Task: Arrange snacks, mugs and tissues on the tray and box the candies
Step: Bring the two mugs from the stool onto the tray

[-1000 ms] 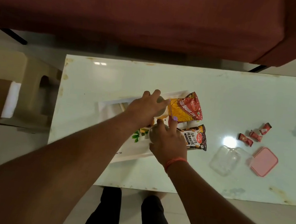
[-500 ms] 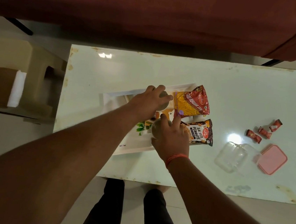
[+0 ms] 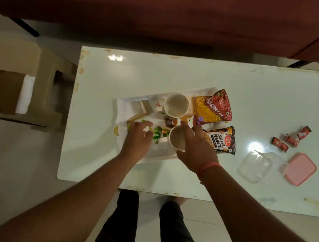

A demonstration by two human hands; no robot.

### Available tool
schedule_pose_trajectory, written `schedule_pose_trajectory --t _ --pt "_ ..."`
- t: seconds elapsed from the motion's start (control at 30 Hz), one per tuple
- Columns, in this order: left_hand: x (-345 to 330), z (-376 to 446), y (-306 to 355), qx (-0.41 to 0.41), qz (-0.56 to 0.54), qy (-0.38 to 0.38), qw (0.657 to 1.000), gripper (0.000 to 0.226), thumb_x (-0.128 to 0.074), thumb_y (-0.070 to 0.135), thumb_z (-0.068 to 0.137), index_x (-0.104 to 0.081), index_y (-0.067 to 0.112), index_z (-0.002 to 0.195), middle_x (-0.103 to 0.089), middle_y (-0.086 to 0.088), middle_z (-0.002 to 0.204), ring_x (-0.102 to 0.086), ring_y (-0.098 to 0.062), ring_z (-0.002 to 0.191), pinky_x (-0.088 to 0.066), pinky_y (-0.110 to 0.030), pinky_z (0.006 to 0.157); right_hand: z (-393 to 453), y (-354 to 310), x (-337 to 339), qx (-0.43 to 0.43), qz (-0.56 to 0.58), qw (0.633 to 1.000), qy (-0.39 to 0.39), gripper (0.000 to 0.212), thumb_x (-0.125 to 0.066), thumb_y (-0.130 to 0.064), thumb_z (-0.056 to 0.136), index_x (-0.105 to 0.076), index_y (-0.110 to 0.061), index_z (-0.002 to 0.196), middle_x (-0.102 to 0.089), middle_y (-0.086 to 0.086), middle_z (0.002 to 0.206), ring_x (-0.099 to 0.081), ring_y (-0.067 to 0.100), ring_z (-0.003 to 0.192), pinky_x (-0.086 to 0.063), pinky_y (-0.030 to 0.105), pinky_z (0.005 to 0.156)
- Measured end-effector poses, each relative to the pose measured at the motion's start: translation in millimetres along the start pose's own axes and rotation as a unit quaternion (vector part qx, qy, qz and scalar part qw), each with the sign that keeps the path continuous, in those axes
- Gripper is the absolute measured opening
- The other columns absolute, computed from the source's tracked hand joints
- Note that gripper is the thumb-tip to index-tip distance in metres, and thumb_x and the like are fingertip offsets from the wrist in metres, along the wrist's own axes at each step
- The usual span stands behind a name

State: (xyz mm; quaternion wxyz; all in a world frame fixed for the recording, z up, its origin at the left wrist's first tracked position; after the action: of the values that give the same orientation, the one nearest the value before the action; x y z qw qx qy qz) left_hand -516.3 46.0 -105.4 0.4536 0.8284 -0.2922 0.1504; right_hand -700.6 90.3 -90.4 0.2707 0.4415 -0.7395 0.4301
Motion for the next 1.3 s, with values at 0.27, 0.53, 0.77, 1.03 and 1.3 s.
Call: schedule_pose_trajectory --t 0.27,0.53,0.77,1.03,1.3 --pt "-42 -24 -19 0.089 -0.101 -0.044 0.990 0.026 -0.051 0.027 0.098 -0.063 0.029 0.121 -0.067 0.001 0.118 -0.065 -0.020 0.108 -0.052 -0.047 0.098 2 2 -1 0.012 -0.004 1.000 0.008 0.093 -0.080 -0.031 0.073 -0.025 -0.031 0.148 -0.037 0.012 0.137 -0.061 0.035 0.109 -0.058 0.046 0.080" --pt "-41 -22 -18 0.082 -0.089 -0.059 0.991 0.028 -0.051 0.028 0.100 -0.061 0.028 0.126 -0.065 0.001 0.124 -0.062 -0.020 0.114 -0.051 -0.044 0.099 1 6 -2 -0.001 -0.011 1.000 -0.010 0.102 -0.082 -0.041 0.072 -0.019 -0.031 0.152 -0.032 0.012 0.145 -0.059 0.036 0.115 -0.057 0.048 0.085" --pt "-13 8 0 0.097 -0.174 0.024 0.980 0.044 -0.053 0.020 0.097 -0.048 0.030 0.140 -0.057 -0.002 0.137 -0.057 -0.019 0.118 -0.044 -0.026 0.088 39 0 43 -0.001 0.009 0.999 0.030 0.098 -0.073 -0.048 0.080 -0.014 -0.023 0.154 -0.031 0.017 0.146 -0.049 0.043 0.124 -0.049 0.054 0.097" --pt "-3 60 42 0.059 -0.080 -0.001 0.995 0.032 -0.043 0.020 0.102 -0.065 0.026 0.124 -0.065 -0.001 0.127 -0.061 -0.026 0.114 -0.050 -0.042 0.101 96 -30 53 0.067 -0.039 0.994 -0.077 0.097 -0.076 -0.024 0.080 -0.015 -0.022 0.156 -0.025 0.013 0.155 -0.046 0.040 0.131 -0.046 0.047 0.102" --pt "-4 64 41 0.055 -0.050 0.013 0.997 0.029 -0.049 0.025 0.100 -0.070 0.019 0.120 -0.070 -0.001 0.120 -0.063 -0.023 0.108 -0.050 -0.042 0.101 99 -29 52 0.069 -0.069 0.993 -0.068 0.095 -0.077 -0.027 0.079 -0.020 -0.021 0.154 -0.038 0.013 0.146 -0.051 0.036 0.125 -0.049 0.046 0.097"
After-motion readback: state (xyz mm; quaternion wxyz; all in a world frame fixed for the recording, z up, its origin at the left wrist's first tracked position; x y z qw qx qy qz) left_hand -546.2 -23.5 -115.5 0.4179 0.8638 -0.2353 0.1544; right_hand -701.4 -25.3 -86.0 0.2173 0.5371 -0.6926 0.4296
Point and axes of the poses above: each hand's wrist, its own z-axis towards the middle knuckle, its own x-axis out of the back of the hand, y = z × x, the point moved 6 cm from there along z, towards the middle knuckle
